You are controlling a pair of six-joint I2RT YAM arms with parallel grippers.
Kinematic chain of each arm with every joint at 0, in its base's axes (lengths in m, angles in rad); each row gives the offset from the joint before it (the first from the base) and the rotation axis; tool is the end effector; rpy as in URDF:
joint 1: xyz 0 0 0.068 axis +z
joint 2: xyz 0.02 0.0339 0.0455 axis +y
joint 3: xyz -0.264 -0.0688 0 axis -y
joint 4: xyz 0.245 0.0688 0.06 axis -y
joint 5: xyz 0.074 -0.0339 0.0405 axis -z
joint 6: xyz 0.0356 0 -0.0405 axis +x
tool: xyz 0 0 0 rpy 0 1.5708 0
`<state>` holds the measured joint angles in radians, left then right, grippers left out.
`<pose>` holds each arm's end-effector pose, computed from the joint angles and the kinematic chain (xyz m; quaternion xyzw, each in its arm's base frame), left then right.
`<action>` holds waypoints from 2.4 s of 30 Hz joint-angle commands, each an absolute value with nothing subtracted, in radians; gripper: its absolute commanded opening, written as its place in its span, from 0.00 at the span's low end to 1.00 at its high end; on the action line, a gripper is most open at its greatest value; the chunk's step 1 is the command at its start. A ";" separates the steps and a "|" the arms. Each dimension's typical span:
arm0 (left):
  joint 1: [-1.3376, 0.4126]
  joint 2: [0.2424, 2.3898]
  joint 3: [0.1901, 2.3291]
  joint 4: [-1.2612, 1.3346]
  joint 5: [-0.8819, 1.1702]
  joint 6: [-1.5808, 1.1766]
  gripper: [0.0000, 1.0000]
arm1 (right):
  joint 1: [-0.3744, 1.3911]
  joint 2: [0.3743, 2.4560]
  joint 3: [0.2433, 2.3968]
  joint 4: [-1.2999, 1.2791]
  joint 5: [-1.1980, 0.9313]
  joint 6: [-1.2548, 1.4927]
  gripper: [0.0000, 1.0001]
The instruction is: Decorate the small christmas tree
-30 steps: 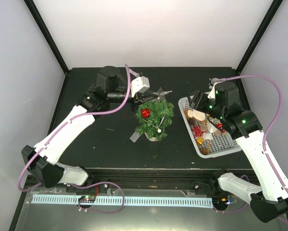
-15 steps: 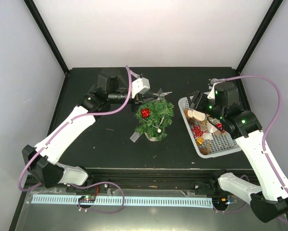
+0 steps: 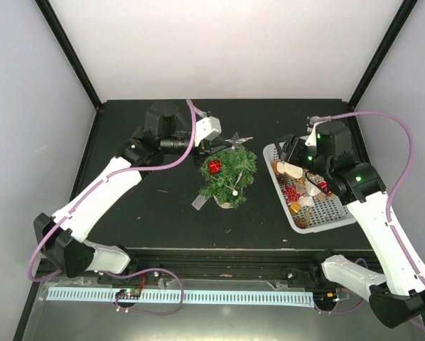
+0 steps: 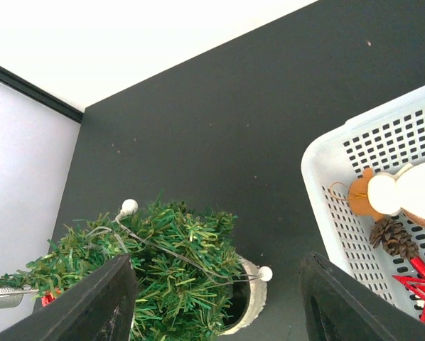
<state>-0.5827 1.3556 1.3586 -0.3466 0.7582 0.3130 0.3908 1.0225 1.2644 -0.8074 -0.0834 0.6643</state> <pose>0.2391 -0.1869 0.3985 0.5210 0.5923 -0.3717 0.4894 0.1822 0.0783 0.3971 0.0995 0.8701 0.2739 0.3975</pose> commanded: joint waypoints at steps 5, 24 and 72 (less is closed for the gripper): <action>-0.572 1.335 1.414 -0.335 0.758 0.314 0.02 | 0.385 1.040 1.277 -0.780 -0.100 0.668 0.64; -0.567 1.339 1.433 -0.327 0.763 0.309 0.02 | 0.385 1.047 1.276 -0.777 -0.108 0.669 0.64; -0.561 1.319 1.278 -0.268 0.756 0.285 0.02 | 0.385 1.056 1.253 -0.749 -0.127 0.680 0.64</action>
<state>-0.5686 1.3499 1.2964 -0.2867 0.7586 0.2939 0.3908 1.0519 1.2613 -0.7753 -0.1158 0.6727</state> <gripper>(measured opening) 0.028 0.643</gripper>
